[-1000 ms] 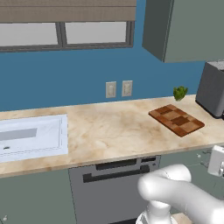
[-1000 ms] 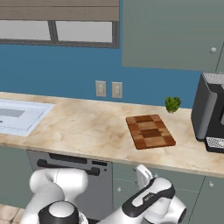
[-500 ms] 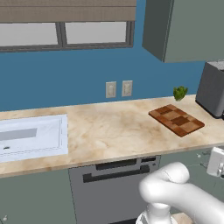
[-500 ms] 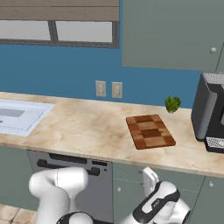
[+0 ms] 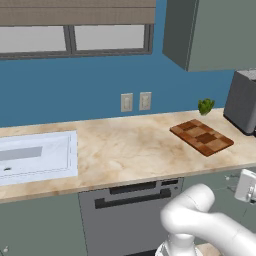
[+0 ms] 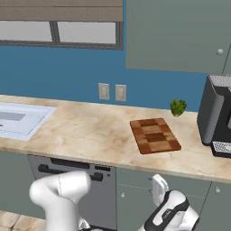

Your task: Open the drawer on the right and place the cutting tools on the cutting board.

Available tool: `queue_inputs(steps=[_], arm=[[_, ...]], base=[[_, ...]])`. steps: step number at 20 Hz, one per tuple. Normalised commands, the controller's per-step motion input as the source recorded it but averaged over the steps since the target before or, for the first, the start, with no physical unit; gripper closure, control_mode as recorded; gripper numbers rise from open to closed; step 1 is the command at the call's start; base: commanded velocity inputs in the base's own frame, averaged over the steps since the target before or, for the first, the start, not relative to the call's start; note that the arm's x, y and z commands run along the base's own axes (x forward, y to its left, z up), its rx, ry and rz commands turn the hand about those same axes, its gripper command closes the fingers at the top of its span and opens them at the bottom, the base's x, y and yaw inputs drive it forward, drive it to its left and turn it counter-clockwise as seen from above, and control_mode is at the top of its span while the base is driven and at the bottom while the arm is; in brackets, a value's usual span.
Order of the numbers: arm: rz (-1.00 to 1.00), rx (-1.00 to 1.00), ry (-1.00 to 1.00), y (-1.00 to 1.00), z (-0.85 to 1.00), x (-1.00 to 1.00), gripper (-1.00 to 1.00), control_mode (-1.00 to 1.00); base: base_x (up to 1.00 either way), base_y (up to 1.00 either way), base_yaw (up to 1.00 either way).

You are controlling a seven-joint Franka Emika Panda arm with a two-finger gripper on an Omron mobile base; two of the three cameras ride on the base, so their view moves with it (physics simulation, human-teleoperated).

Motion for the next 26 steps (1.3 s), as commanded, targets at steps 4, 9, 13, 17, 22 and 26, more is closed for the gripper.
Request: queue_inputs(steps=[4,9,13,17,22,26], arm=[[0.0,0.02,0.0,-0.06,-0.19,0.23,-1.0,-1.0],[-0.01,0.02,0.0,-0.1,-0.17,0.27,-1.0,-1.0],[-0.02,0.02,0.0,-0.19,-0.14,0.23,-1.0,-1.0],[-0.02,0.01,0.0,-0.27,-0.15,0.16,-1.0,-1.0],[-0.01,0.01,0.0,-0.24,-0.18,0.12,-1.0,-1.0],[0.0,0.01,0.0,-0.18,-0.19,0.11,-1.0,-1.0]], base=[[0.0,0.0,0.0],[0.0,0.0,0.0],[0.0,0.0,0.0],[0.0,0.0,0.0],[0.0,0.0,0.0],[0.0,0.0,0.0]])
